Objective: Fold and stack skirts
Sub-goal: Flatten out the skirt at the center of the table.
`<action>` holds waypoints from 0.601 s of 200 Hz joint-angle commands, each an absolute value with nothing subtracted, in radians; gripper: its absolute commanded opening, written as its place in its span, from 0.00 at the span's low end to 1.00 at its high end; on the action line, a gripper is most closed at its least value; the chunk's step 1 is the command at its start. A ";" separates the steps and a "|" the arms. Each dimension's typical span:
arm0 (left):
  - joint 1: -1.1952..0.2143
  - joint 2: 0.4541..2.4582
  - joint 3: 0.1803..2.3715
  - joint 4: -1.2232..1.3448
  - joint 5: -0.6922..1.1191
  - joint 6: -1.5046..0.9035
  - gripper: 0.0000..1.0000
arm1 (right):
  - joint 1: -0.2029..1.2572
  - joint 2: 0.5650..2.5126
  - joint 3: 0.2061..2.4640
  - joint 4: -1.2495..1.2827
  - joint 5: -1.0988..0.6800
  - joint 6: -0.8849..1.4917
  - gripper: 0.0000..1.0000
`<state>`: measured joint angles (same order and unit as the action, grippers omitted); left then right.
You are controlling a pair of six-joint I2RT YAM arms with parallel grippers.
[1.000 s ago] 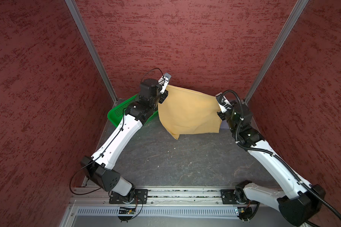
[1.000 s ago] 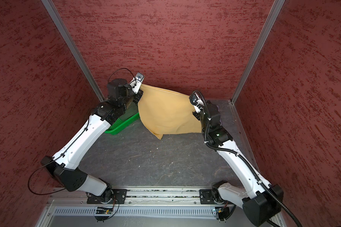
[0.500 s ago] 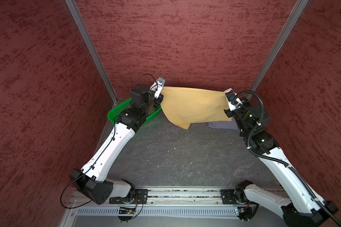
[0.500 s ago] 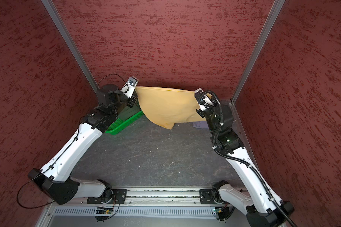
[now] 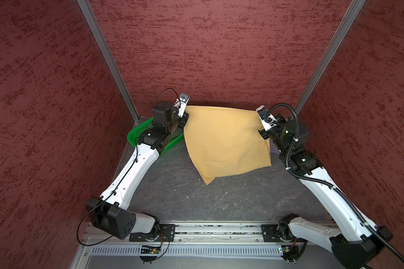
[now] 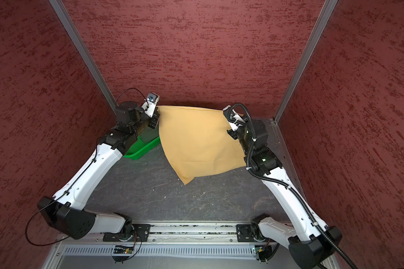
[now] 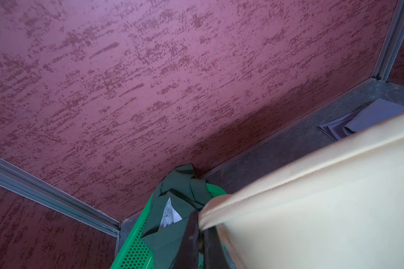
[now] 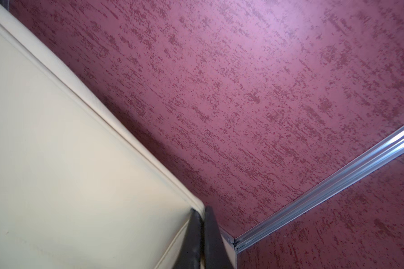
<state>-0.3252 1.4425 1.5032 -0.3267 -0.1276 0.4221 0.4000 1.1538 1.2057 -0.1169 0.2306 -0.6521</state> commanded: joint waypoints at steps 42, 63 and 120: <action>-0.276 1.719 1.870 -0.419 -0.108 0.401 0.00 | 0.291 1.272 1.340 -0.006 0.303 -0.640 0.00; -0.279 1.800 2.043 -0.477 -0.078 0.404 0.00 | 0.264 1.274 1.371 0.018 0.302 -0.633 0.00; -0.278 1.740 2.005 -0.475 -0.002 0.446 0.00 | 0.260 1.108 1.158 0.013 0.208 -0.629 0.00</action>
<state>-0.3096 1.8034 2.0872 -0.4713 0.0212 0.4240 0.2874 1.2160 1.2705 -0.0257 0.2020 -0.6357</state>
